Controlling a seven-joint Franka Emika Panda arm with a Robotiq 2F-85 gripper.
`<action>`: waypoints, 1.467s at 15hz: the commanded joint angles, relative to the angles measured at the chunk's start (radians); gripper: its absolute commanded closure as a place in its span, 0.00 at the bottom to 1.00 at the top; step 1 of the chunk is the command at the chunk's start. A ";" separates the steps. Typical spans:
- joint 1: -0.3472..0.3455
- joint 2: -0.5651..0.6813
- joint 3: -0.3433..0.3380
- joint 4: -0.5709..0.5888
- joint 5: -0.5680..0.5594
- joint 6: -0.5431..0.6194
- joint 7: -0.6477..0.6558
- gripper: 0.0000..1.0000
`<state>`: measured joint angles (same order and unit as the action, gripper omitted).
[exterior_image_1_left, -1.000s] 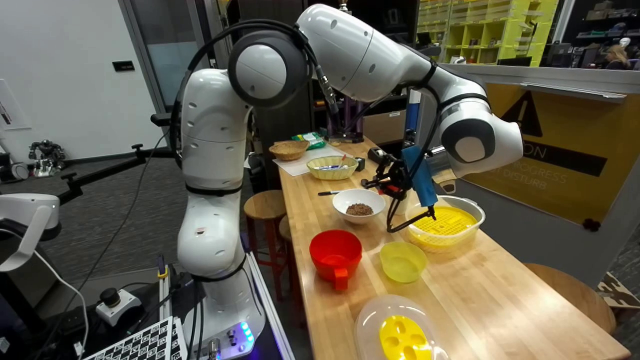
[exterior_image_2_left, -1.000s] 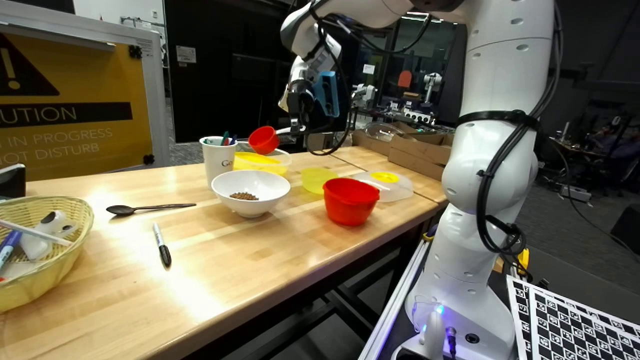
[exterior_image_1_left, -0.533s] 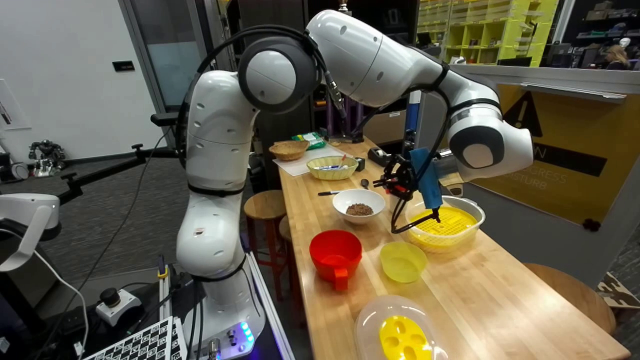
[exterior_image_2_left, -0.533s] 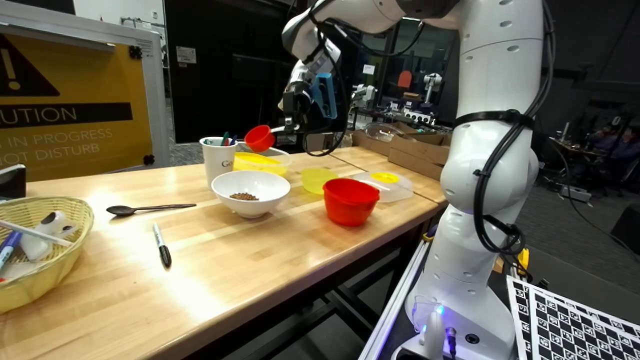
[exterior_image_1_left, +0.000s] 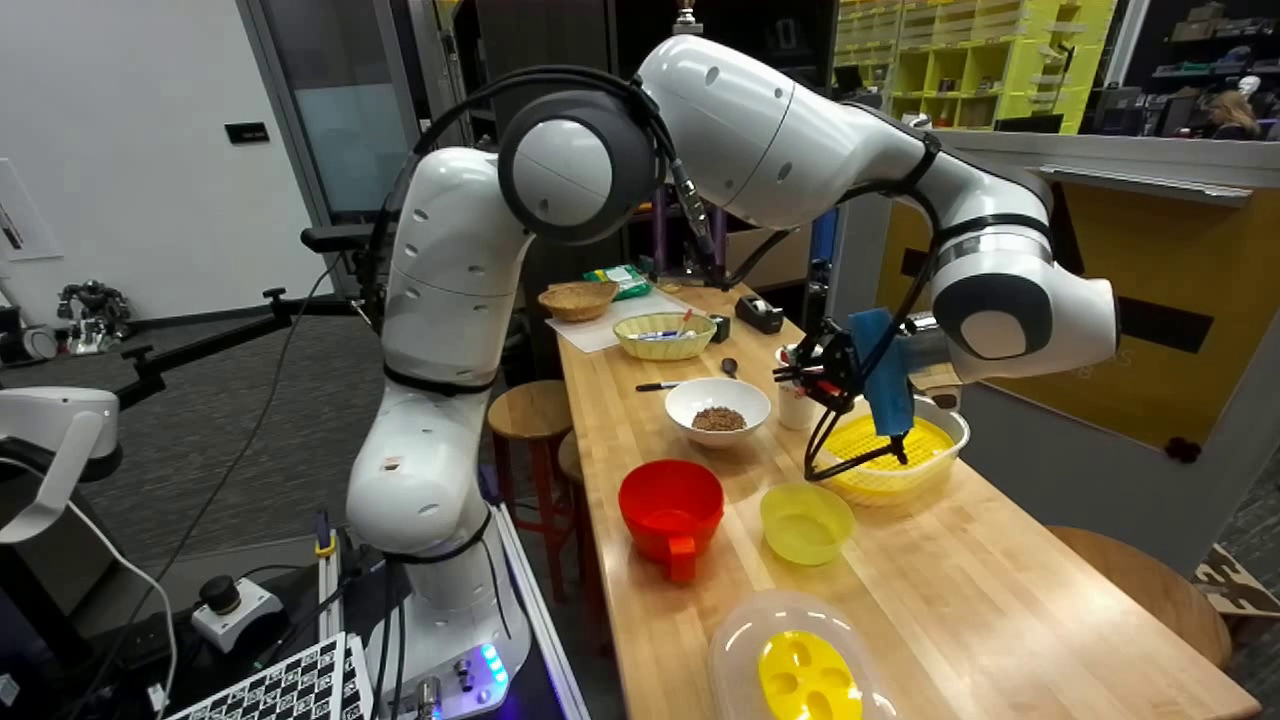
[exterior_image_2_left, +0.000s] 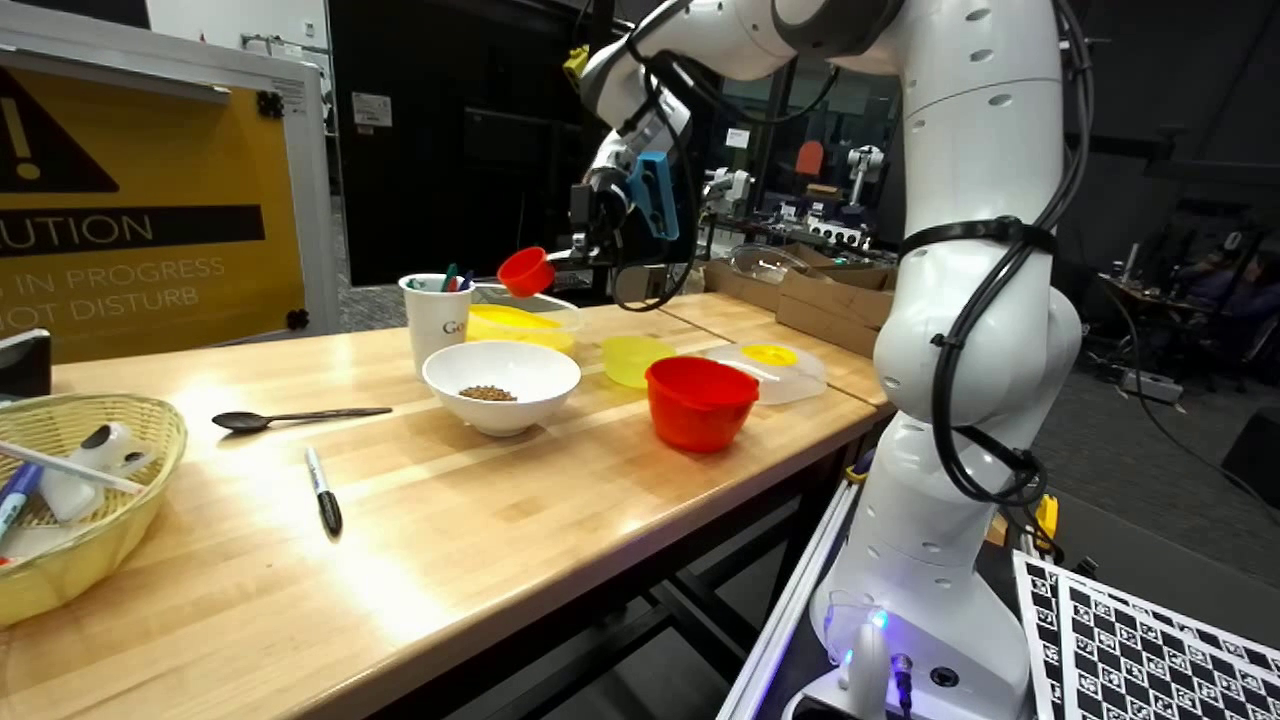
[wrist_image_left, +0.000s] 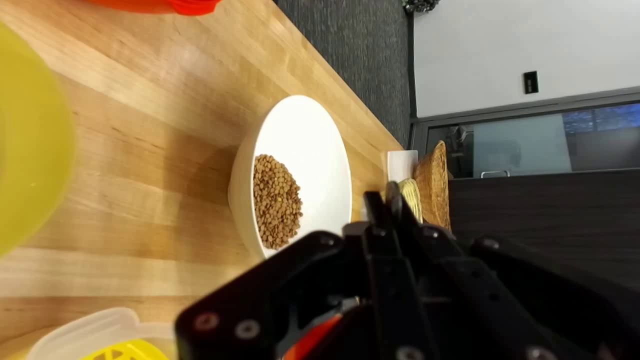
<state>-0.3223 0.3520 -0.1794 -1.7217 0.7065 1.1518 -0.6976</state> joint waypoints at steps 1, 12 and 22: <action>-0.017 0.022 -0.002 0.059 0.023 -0.024 0.040 0.99; -0.059 0.068 -0.015 0.106 -0.002 -0.006 0.078 0.99; -0.076 0.029 -0.029 0.071 -0.001 0.001 0.096 0.99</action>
<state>-0.3826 0.4152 -0.1983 -1.6322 0.7098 1.1558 -0.6186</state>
